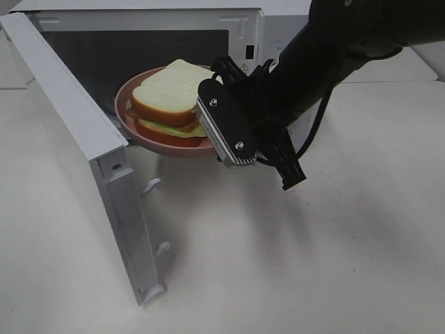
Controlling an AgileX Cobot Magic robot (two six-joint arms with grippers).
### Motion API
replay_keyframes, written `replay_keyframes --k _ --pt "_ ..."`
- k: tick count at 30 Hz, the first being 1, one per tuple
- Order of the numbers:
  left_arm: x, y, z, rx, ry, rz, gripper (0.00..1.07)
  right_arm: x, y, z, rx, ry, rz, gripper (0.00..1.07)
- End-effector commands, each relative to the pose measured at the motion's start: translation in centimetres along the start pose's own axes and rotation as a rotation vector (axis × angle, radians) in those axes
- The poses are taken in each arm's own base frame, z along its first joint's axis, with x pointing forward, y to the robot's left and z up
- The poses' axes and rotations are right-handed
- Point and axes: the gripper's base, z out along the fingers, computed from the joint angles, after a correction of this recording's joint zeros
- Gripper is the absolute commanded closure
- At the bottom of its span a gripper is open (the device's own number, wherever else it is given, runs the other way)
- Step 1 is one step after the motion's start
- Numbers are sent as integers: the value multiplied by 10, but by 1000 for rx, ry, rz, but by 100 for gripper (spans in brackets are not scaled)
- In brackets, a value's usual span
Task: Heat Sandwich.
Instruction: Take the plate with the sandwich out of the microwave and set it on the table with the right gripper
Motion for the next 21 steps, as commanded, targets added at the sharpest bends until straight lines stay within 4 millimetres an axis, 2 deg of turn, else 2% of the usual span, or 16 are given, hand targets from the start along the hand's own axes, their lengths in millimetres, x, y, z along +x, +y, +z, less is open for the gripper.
replay_keyframes --k 1,9,13,21 --pt "1 0 -1 -2 -23 2 9 1 3 -13 56 11 6 107" --pt "1 0 -1 -2 -23 2 9 0 22 -23 52 20 3 107" --pt "1 0 -1 -2 -23 2 9 0 46 -30 38 30 10 107" --pt "1 0 -1 -2 -23 2 9 0 72 -42 34 55 0 107"
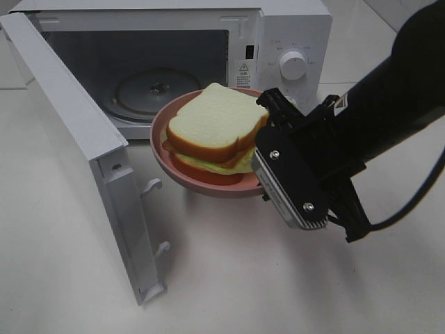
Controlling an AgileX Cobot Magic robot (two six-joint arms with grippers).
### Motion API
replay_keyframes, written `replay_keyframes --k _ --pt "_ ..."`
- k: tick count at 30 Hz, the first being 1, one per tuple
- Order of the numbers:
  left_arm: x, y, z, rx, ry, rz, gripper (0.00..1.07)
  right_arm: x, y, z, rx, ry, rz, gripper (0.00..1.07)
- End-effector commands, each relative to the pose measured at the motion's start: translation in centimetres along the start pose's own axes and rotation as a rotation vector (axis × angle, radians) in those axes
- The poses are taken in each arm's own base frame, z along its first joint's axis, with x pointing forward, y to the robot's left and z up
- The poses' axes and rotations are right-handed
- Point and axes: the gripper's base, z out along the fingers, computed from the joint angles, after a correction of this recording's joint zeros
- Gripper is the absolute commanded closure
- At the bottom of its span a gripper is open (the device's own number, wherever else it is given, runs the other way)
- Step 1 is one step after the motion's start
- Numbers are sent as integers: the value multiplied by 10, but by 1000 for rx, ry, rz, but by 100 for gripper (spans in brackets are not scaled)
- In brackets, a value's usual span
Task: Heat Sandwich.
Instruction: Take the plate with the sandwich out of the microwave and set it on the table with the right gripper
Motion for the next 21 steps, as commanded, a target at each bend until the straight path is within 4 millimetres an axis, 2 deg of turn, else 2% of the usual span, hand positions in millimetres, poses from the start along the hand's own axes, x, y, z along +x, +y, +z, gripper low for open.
replay_keyframes --k 1,17,21 --pt "1 0 -1 -2 -23 2 9 2 8 -13 64 25 34 107" --pt "1 0 -1 -2 -23 2 9 1 56 -42 91 64 118 107" --pt "1 0 -1 -2 -23 2 9 2 74 -50 95 85 145 107"
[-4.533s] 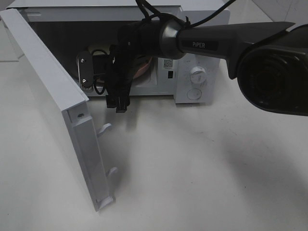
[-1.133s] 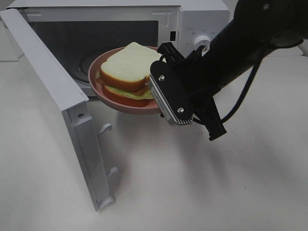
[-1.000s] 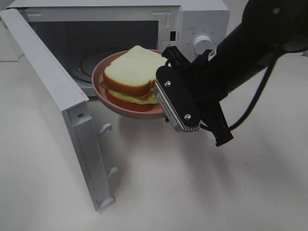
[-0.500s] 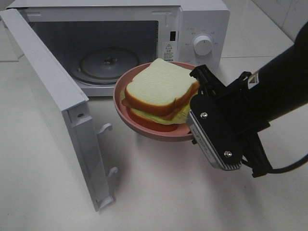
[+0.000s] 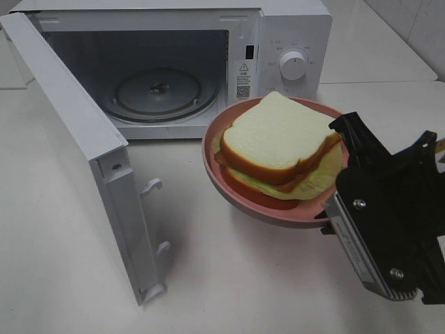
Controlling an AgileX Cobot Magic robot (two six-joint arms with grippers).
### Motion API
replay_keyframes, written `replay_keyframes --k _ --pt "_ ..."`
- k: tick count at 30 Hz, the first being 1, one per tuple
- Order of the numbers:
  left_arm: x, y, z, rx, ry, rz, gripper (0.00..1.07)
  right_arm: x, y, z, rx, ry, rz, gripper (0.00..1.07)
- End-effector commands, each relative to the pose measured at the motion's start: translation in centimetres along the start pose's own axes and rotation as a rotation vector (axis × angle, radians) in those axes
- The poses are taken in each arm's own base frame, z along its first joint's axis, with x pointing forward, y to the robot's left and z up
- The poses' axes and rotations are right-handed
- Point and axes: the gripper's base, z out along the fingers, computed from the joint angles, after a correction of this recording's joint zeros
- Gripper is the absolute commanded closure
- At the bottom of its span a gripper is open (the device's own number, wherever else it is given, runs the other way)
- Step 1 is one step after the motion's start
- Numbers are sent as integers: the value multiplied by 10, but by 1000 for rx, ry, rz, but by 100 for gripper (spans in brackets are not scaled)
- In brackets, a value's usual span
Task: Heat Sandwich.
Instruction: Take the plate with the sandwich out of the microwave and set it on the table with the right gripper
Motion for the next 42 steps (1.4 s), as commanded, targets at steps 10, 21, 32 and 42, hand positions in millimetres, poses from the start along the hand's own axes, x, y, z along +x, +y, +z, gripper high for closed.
replay_keyframes --k 10,21,32,42 --pt "1 0 -1 -2 -23 2 9 9 25 -20 40 60 101 107" --pt "1 0 -1 -2 -23 2 9 21 26 -23 60 194 259 106" --pt "1 0 -1 -2 -23 2 9 29 27 -25 88 276 451 106" --pt "1 0 -1 -2 -23 2 9 36 31 -28 97 366 623 106"
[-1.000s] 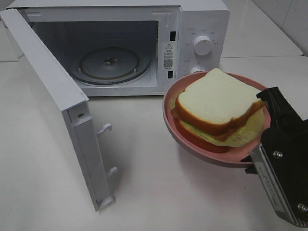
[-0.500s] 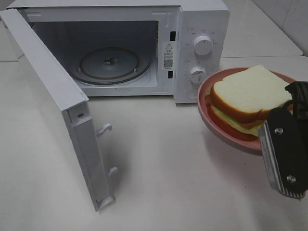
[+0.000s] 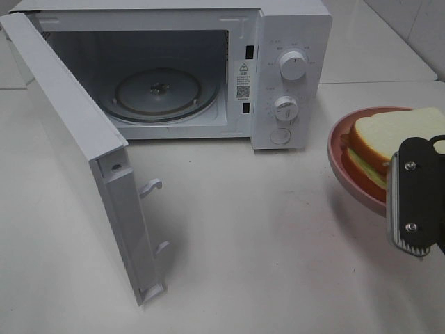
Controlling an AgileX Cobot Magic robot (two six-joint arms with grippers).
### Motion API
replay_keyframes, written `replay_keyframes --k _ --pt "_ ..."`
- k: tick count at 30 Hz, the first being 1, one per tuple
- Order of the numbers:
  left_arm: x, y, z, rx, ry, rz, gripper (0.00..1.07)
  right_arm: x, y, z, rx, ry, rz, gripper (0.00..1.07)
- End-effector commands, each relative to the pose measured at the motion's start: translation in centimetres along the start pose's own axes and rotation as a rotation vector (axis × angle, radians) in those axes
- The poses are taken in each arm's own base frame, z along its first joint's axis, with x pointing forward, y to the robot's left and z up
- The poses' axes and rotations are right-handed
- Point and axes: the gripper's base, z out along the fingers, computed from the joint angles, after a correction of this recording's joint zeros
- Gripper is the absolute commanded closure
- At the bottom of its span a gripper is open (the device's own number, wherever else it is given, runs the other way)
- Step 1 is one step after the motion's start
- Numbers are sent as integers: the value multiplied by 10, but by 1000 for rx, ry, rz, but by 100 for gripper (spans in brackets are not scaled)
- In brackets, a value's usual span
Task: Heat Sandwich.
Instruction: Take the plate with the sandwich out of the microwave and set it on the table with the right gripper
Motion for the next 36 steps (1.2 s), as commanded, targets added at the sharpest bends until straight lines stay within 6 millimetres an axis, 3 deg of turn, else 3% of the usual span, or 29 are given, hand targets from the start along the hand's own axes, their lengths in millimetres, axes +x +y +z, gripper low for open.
replay_keyframes --k 1,30,36 --pt "1 0 -1 -2 -23 2 9 2 -3 -1 31 10 34 106" --pt "1 0 -1 -2 -23 2 9 15 -13 2 176 156 509 105" --pt "1 0 -1 -2 -23 2 9 14 -14 17 178 240 562 105"
